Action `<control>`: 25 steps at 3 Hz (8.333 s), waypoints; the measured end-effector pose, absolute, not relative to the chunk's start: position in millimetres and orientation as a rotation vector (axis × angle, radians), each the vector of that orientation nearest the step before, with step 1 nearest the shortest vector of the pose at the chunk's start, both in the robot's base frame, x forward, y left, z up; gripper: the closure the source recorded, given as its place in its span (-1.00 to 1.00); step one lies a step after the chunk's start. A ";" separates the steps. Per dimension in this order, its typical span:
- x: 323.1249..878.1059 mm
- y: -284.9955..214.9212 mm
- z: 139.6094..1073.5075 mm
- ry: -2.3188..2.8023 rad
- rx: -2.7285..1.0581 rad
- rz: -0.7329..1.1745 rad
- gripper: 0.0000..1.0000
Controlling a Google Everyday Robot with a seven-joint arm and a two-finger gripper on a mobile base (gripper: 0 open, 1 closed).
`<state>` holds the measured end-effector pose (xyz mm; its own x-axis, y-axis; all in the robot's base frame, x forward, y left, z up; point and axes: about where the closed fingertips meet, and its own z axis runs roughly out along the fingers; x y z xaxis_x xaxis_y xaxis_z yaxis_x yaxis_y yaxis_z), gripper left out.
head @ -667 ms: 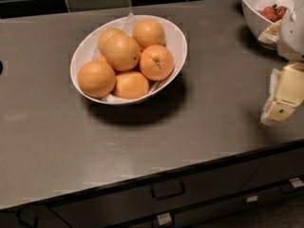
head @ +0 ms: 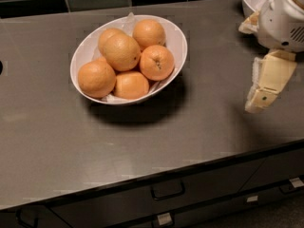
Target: Pick orange from white bowl
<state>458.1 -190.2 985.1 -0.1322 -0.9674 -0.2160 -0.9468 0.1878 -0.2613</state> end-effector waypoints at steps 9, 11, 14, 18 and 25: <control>499.4 24.8 1048.5 1.383 -2.280 -0.033 -1.00; 504.7 68.4 1023.9 1.281 -2.377 0.060 -1.00; 522.1 80.5 989.6 1.284 -2.399 0.158 -1.00; 541.0 91.9 941.4 1.336 -2.468 0.274 -1.00; 513.4 123.7 929.9 1.306 -2.483 0.254 -0.88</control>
Offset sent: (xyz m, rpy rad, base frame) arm 0.0303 0.0630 -0.0015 0.1577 0.0882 0.3595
